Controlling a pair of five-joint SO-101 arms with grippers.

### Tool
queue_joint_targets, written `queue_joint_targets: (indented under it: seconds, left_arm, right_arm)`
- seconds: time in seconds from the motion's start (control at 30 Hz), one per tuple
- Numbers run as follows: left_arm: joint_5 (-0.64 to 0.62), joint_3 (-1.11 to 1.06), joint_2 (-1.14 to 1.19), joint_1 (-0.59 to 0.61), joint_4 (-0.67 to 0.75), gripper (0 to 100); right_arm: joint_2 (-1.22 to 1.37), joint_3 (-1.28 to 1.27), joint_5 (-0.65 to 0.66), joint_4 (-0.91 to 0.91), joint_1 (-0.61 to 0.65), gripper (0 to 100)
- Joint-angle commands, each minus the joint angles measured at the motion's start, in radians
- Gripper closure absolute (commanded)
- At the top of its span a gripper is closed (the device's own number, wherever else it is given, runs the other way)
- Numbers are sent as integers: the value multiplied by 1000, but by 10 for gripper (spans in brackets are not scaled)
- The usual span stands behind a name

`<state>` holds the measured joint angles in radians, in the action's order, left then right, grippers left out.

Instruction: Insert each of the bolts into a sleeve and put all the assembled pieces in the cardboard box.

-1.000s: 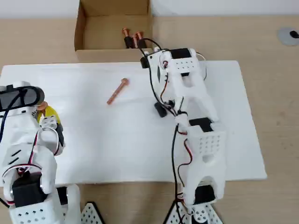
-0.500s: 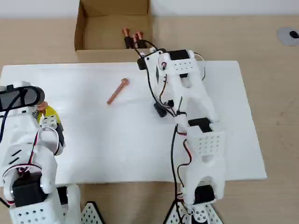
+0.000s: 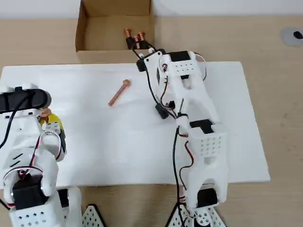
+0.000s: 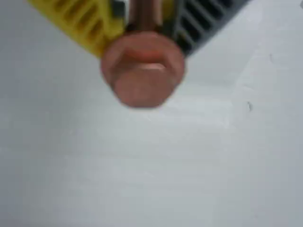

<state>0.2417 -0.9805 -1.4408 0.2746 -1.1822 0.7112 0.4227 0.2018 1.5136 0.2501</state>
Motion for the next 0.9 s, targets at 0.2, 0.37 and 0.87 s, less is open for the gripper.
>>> queue_joint_targets:
  seconds: [0.2,0.37,0.87]
  left_arm:
    - [6,66,-13,-2,-2,994]
    - [6,63,-13,-2,-2,994]
    - [6,64,-13,-2,-2,994]
  right_arm:
    - [51,15,6,-9,31,942]
    - [51,15,5,-8,28,966]
    - [50,260,-51,147,30,989]
